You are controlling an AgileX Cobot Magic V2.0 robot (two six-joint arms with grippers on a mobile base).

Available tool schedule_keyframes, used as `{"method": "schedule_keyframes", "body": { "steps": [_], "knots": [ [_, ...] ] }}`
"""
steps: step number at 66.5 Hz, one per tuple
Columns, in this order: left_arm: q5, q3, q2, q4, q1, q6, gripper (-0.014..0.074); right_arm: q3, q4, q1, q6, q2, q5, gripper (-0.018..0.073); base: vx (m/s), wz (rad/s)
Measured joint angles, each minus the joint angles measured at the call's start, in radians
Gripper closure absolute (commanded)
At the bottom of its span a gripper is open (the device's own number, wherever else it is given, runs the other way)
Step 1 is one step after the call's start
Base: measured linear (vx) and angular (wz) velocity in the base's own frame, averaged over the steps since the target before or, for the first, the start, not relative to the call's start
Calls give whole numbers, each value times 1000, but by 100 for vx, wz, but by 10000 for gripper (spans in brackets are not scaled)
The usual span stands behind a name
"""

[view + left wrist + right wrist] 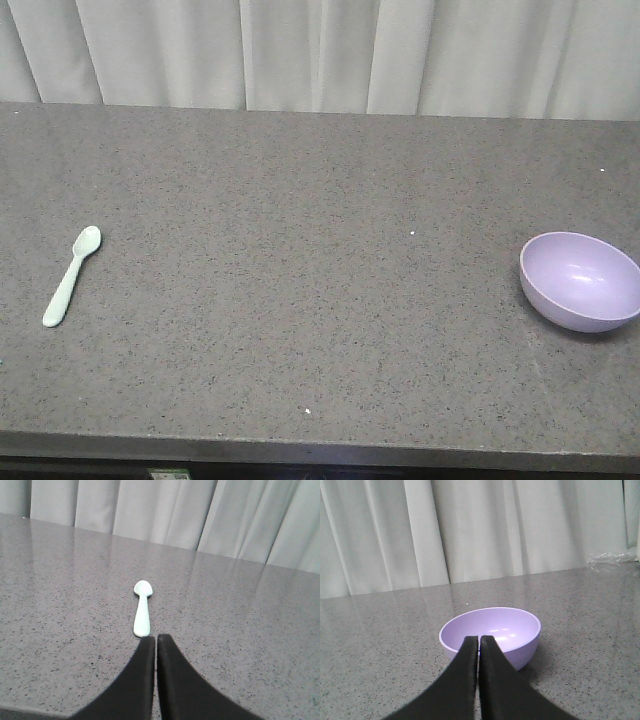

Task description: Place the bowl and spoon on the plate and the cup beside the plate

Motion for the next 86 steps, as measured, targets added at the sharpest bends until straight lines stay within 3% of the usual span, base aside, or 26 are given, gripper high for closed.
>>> {"method": "schedule_keyframes", "body": {
  "steps": [86],
  "knots": [
    [0,0,0,0,0,0,603,0,0,0,0,0,0,564,0,0]
  ]
}}
